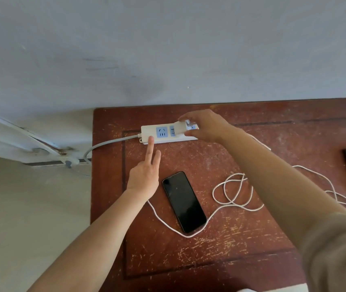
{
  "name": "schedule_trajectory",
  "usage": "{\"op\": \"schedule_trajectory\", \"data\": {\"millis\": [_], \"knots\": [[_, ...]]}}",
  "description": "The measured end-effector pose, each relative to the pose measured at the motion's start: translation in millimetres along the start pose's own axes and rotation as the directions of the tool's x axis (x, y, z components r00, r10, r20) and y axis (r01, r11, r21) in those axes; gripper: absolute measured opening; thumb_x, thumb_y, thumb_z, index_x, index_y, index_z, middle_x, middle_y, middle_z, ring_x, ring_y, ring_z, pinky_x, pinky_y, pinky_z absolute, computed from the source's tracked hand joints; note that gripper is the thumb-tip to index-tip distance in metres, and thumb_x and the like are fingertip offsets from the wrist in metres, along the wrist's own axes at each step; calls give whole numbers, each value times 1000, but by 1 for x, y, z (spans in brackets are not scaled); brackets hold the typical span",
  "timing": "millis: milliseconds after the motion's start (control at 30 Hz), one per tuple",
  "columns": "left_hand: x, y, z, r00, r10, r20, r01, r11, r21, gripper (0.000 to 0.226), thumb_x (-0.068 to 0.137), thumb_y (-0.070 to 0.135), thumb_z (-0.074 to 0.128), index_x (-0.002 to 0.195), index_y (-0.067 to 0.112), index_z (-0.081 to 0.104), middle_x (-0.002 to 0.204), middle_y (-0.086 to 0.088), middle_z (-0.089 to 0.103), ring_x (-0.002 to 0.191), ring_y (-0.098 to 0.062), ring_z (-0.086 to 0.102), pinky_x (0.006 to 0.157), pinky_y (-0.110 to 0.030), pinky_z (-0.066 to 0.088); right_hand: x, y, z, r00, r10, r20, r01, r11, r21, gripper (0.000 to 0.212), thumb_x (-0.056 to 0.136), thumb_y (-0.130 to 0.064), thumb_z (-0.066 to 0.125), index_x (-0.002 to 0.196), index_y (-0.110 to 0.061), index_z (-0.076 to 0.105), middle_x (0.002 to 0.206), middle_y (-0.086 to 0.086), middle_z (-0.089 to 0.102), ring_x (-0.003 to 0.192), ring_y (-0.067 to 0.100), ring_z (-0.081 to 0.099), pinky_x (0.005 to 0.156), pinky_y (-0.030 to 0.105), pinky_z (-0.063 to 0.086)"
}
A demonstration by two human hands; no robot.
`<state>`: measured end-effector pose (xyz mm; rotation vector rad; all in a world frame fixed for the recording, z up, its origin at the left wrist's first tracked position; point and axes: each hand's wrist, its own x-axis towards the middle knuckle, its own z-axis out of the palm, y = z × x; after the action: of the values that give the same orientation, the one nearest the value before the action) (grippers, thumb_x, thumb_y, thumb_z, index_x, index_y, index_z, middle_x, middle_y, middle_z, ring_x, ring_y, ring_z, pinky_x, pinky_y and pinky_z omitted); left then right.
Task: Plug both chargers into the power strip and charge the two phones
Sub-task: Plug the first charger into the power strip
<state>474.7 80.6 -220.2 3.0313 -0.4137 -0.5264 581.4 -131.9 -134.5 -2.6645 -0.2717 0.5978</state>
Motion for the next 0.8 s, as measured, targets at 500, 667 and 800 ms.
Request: {"op": "schedule_trajectory", "data": {"millis": [500, 667, 800], "knots": [[0, -7, 7, 999, 21, -29, -22, 999, -46, 81, 84, 5, 72, 153, 16, 31, 167, -13, -16, 64, -11, 43, 52, -19, 36, 23, -28, -16, 983, -117, 140, 148, 960, -237, 54, 90, -26, 74, 140, -17, 58, 142, 3, 62, 126, 26, 58, 100, 40, 50], [1, -10, 9, 999, 34, -33, -37, 995, -92, 77, 85, 5, 69, 153, 16, 33, 167, -12, -15, 70, -15, 59, 52, -19, 38, 27, -39, -2, 970, -184, 160, 223, 934, -280, 51, 92, -29, 71, 140, -16, 58, 138, 5, 65, 122, 26, 58, 96, 40, 50], [1, -15, 8, 989, 93, -119, -106, 988, -115, 57, 95, 22, 59, 149, 14, 41, 169, -10, -6, 89, -22, 67, 55, -21, 46, 29, -38, 7, 978, -131, 163, 173, 946, -274, 51, 91, -30, 71, 140, -21, 57, 132, 9, 67, 114, 30, 61, 88, 43, 54]]}}
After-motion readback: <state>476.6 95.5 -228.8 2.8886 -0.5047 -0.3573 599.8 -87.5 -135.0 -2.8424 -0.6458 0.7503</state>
